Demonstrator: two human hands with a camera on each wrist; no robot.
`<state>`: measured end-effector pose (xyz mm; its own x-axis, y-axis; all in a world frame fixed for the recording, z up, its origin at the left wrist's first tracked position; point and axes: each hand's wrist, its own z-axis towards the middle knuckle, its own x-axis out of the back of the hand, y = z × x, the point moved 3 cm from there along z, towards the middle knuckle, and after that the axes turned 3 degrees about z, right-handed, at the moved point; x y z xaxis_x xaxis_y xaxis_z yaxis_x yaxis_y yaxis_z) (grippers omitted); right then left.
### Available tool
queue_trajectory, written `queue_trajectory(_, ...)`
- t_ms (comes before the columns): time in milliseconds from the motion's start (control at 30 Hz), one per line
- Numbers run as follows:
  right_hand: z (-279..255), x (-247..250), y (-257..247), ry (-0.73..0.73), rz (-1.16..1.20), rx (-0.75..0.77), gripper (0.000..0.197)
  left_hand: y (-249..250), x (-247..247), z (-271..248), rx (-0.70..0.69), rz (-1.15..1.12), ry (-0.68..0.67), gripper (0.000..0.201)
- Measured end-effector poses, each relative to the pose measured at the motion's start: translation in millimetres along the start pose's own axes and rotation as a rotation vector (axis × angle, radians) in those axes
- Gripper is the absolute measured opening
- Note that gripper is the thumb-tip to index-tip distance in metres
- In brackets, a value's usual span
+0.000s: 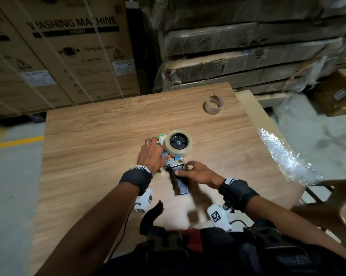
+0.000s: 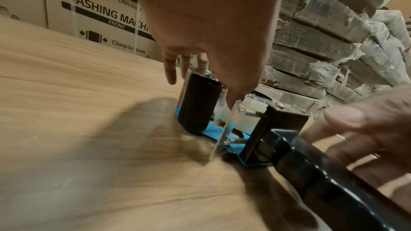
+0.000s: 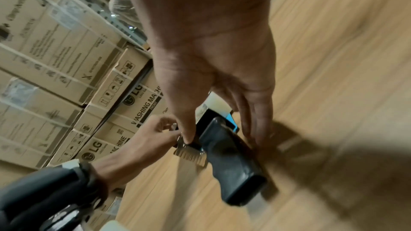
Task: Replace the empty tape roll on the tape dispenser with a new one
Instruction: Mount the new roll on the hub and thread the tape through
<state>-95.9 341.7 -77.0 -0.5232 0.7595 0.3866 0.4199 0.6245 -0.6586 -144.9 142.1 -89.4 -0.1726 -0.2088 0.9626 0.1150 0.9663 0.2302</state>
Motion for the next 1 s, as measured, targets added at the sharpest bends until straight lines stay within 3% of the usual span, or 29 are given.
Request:
queue_trajectory(100, 5.9, -17.6, 5.9, -0.099, 0.069, -0.026, 0.036, 0.5, -1.7, 2.6, 0.029, 0.001, 0.003, 0.030)
queue_trajectory(200, 12.2, -32.0, 9.9, -0.153, 0.275, -0.052, 0.025, 1.1, -0.7, 0.6, 0.035, -0.037, 0.017, 0.026)
queue_trajectory(333, 13.4, -42.7, 11.1, -0.260, 0.609, -0.121, 0.037, 1.9, 1.4, -4.8, 0.048, -0.060, 0.035, 0.022)
queue_trajectory(567, 12.3, -46.2, 12.6, -0.369, 0.763, -0.107, 0.026, 2.9, 4.9, -9.9, 0.021, -0.091, 0.077, 0.018)
queue_trajectory(667, 12.3, -45.7, 11.7, -0.372, 0.777, -0.108, 0.029, 1.1, 7.0, -10.6, 0.010, -0.069, 0.101, 0.019)
queue_trajectory(800, 11.1, -46.2, 12.1, -0.317, 0.771, -0.091, 0.019, 0.5, 6.6, -9.9, 0.012, -0.073, 0.072, 0.017)
queue_trajectory(1000, 12.7, -54.0, 14.6, -0.219, 0.782, -0.093, 0.026, 5.2, 10.9, -15.1, 0.020, -0.068, 0.044, 0.018)
